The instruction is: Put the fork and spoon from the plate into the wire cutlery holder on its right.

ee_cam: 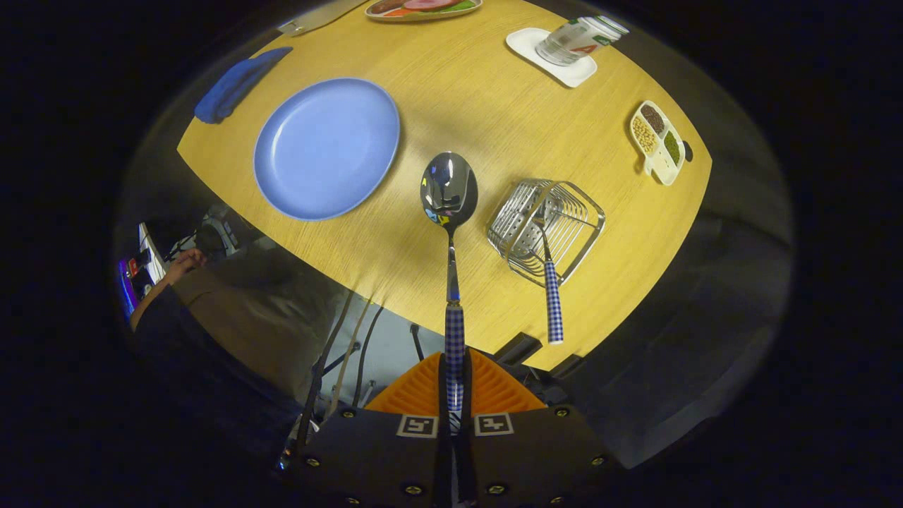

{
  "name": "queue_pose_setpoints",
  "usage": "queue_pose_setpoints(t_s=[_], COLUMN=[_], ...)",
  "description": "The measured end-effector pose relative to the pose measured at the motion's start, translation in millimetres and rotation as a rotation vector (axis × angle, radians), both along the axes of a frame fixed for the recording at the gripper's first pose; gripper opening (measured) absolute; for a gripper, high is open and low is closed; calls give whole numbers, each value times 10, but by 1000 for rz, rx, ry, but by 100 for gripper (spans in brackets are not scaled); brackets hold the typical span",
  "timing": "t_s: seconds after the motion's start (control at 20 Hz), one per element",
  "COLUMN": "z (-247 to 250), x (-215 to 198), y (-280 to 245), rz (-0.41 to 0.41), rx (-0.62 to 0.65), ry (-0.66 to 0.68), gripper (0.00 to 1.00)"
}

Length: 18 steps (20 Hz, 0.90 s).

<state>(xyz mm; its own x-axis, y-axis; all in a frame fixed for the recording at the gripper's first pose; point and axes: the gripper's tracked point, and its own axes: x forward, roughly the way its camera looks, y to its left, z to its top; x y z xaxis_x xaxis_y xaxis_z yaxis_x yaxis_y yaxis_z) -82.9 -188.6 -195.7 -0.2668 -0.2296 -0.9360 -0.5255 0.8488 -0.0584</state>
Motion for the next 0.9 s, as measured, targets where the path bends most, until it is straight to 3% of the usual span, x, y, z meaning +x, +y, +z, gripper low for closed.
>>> queue_pose_setpoints(t_s=[0.45, 0.9], z=[-2, -162], x=[81, 194], y=[-432, -511], rz=[-111, -225], rx=[-34, -49], ry=[52, 93], gripper=[4, 5])
